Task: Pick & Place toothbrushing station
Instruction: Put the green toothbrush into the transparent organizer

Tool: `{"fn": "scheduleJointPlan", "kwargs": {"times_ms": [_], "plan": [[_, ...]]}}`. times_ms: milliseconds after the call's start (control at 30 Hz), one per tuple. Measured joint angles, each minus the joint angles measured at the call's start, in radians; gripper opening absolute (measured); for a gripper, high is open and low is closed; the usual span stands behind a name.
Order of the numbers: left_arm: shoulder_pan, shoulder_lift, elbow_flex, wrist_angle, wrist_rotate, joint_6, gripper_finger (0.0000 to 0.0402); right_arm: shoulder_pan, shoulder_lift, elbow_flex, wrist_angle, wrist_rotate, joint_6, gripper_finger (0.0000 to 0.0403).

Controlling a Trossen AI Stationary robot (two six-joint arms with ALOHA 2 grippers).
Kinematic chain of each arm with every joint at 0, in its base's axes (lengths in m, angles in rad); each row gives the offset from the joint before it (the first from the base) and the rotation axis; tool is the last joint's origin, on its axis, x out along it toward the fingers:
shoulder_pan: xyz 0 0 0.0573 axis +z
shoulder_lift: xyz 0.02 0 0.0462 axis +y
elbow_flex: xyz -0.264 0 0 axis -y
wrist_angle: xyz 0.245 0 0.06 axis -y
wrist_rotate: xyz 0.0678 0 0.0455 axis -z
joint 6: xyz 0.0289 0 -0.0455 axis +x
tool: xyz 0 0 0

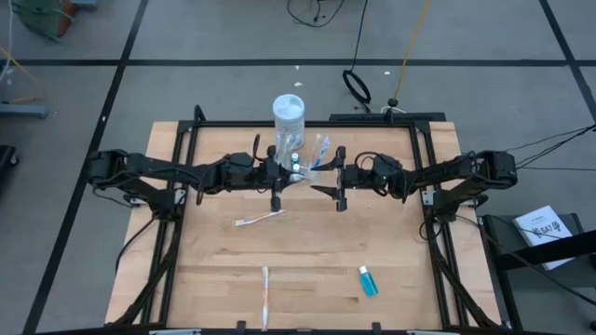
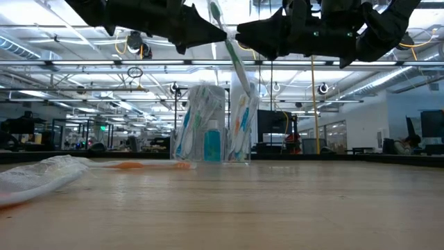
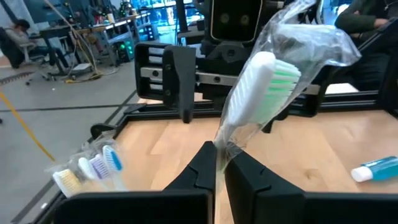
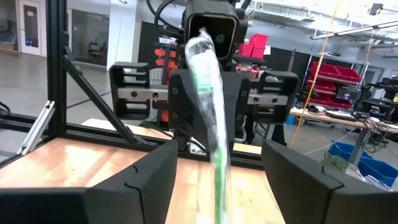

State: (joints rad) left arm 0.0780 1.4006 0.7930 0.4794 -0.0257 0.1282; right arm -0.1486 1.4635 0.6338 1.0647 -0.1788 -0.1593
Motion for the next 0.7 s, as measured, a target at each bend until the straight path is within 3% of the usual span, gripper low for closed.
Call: {"fn": "scheduleJointPlan", "kwargs": {"times_ms": [267,567,700], "plan": [[0.000,0.004,0.050,-0.103,0.000,-0.055,0.0014,0.000,0.000,0.000,0.017,-0.001,0.028,0.0218],[0.000,0.152,0.152,-0.130,0.000,-0.061,0.0018,0.000,0.000,0.001,-0.017,0.000,0.028,0.0217],[0.000,0.189,0.218,-0.233,-0.001,-0.059,0.0018,-0.002,0.000,0.001,-0.034,0.000,0.017,0.0216]]}}
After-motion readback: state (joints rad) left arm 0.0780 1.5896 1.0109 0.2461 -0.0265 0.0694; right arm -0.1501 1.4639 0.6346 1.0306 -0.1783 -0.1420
